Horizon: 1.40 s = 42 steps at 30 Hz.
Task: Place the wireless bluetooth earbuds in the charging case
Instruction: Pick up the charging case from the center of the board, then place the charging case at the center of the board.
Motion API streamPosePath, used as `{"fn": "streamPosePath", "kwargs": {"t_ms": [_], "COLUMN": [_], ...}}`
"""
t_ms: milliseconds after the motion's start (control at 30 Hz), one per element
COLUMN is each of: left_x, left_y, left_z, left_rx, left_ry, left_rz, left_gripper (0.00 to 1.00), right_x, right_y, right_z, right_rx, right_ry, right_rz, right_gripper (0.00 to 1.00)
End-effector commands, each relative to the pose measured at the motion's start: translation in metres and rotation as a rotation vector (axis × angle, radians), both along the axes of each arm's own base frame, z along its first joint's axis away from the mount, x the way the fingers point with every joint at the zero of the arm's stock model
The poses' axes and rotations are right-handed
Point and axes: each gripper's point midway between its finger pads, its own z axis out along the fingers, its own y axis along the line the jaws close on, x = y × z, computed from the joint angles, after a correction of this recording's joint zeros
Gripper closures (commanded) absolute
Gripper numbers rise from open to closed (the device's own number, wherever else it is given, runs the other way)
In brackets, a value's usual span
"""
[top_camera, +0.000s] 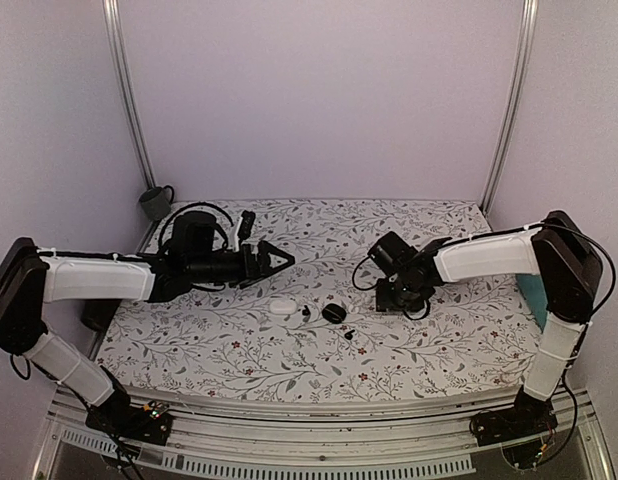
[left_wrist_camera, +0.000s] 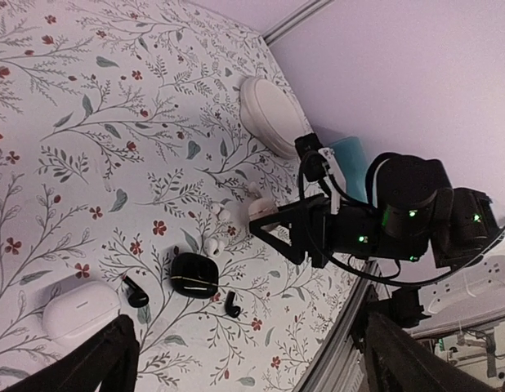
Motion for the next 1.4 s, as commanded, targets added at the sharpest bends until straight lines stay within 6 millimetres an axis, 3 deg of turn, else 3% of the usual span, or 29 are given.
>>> {"fn": "streamPosePath", "kwargs": {"t_ms": [0, 167, 300, 533, 600, 667, 800, 900, 1000, 1100, 1233, 1367], "left_x": [0.002, 0.002, 0.001, 0.003, 0.005, 0.002, -0.002, -0.003, -0.001, 0.000, 0.001, -0.005], "left_y": [0.001, 0.002, 0.007, 0.031, 0.037, 0.039, 0.046, 0.051, 0.055, 0.057, 0.062, 0.072], "left_z": [0.026, 0.028, 0.020, -0.004, -0.017, -0.025, -0.033, -0.036, -0.039, -0.040, -0.045, -0.051], "left_rx": [-0.049, -0.057, -0.095, -0.146, -0.124, -0.121, -0.096, -0.074, -0.059, -0.060, -0.015, 0.024], "left_ry": [-0.094, -0.122, -0.091, 0.015, 0.058, 0.083, 0.094, 0.090, 0.091, 0.094, 0.103, 0.107], "left_rz": [-0.032, -0.044, -0.040, 0.036, 0.057, 0.054, 0.062, 0.070, 0.079, 0.083, 0.100, 0.130], "left_gripper": [0.04, 0.04, 0.05, 0.05, 0.05, 0.06, 0.06, 0.05, 0.06, 0.07, 0.11, 0.16], "right_x": [0.006, -0.011, -0.018, -0.004, 0.004, 0.011, 0.024, 0.027, 0.028, 0.021, 0.014, 0.015], "right_y": [0.044, 0.102, 0.135, 0.175, 0.179, 0.174, 0.134, 0.118, 0.118, 0.132, 0.147, 0.159], "right_z": [0.047, 0.088, 0.114, 0.120, 0.111, 0.101, 0.098, 0.103, 0.097, 0.085, 0.066, 0.053], "right_rx": [0.208, 0.507, 0.709, 0.956, 0.990, 0.993, 0.873, 0.779, 0.594, 0.452, 0.425, 0.398], "right_ry": [-0.097, -0.102, -0.105, -0.024, 0.005, 0.020, -0.098, -0.140, -0.153, -0.124, -0.087, -0.061], "right_rz": [0.196, 0.420, 0.505, 0.488, 0.447, 0.388, 0.221, 0.187, 0.211, 0.270, 0.340, 0.407], "right_gripper": [0.63, 0.63, 0.62, 0.57, 0.53, 0.41, 0.14, 0.06, 0.06, 0.11, 0.25, 0.31]}}
